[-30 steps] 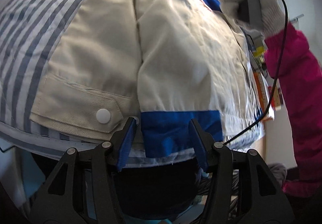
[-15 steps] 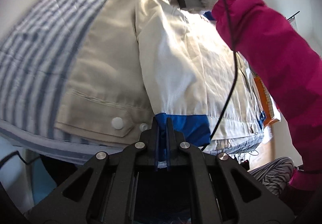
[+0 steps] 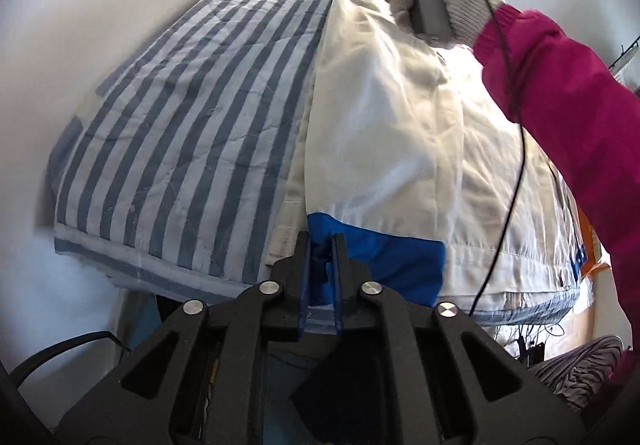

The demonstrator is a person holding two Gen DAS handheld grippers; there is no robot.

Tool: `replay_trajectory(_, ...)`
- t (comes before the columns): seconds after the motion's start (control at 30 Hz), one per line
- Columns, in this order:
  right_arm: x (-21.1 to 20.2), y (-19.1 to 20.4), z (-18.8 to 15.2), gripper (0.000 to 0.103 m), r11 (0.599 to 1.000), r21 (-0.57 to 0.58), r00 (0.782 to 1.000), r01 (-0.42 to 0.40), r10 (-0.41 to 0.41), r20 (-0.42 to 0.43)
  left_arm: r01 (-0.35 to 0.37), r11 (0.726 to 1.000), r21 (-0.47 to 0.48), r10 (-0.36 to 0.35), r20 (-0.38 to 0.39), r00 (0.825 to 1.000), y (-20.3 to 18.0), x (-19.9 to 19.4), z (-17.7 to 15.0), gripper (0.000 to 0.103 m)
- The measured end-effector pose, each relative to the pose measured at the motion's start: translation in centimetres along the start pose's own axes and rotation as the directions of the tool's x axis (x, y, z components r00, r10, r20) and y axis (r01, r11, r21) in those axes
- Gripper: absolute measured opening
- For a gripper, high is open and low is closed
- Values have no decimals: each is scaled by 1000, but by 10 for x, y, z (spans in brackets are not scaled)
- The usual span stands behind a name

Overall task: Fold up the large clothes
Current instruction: 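Fold the sleeve and side panel inward over the jacket back with the left gripper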

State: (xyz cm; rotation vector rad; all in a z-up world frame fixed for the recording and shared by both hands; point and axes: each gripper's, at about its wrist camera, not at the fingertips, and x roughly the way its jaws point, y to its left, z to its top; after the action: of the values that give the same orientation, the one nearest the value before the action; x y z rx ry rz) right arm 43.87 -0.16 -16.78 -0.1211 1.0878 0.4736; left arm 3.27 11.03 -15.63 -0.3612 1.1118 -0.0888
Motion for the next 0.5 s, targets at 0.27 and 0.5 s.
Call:
replay_trajectory(0.27,-88,-17,-76,7,990,-61,987,-130,135,90,80,997,-23,-79,68,995,9,-18,6,34)
replay_trajectory(0.5,-84,8,-178,7,976,-186,991,-110,123,58,-20,999,-29,20,-9,1000,7,24,10,34)
